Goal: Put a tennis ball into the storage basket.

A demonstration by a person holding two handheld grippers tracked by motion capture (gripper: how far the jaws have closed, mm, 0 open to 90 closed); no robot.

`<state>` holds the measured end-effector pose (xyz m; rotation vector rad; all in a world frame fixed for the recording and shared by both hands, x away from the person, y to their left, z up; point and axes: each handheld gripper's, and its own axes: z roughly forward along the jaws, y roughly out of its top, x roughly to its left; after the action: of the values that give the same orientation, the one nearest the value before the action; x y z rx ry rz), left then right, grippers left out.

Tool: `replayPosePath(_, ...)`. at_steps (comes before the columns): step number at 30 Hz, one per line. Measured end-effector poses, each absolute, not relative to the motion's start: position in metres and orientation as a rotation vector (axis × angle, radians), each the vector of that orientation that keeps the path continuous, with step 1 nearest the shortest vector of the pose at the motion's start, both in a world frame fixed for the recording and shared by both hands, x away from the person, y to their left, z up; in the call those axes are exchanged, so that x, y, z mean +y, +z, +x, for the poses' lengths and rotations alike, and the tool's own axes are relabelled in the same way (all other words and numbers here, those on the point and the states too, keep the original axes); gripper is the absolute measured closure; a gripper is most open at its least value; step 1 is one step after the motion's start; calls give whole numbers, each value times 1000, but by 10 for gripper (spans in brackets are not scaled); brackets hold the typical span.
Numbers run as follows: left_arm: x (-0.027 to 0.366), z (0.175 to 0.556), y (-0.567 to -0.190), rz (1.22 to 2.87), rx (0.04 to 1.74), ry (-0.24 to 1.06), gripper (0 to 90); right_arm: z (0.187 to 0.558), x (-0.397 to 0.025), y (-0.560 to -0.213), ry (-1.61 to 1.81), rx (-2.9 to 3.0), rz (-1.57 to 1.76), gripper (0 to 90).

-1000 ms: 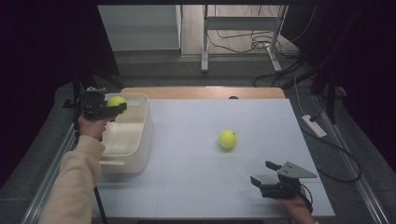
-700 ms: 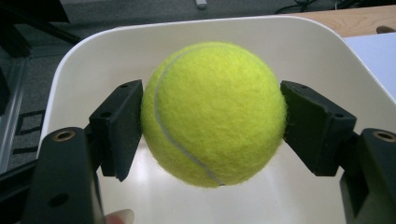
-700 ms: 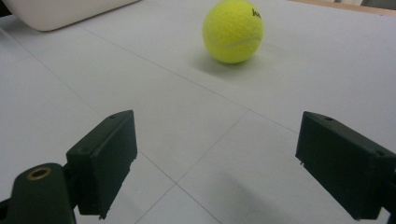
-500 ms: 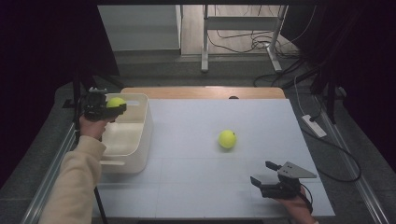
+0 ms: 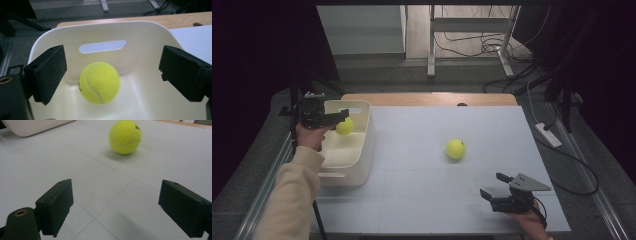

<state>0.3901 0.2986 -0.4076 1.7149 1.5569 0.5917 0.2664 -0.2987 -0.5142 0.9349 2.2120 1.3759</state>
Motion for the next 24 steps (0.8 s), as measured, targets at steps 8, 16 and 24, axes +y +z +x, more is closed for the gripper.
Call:
replayPosePath(8, 295, 383, -402, 1718, 1490, 549, 80, 266, -299, -514, 1376, 2211, 935, 123)
replayPosePath(16, 283, 369, -391, 1720, 1379, 534, 86, 268, -298, -514, 1381, 2210, 939, 123)
replayPosePath(24, 269, 358, -383, 1727, 1272, 505, 90, 270, -299, -514, 1387, 2207, 946, 123)
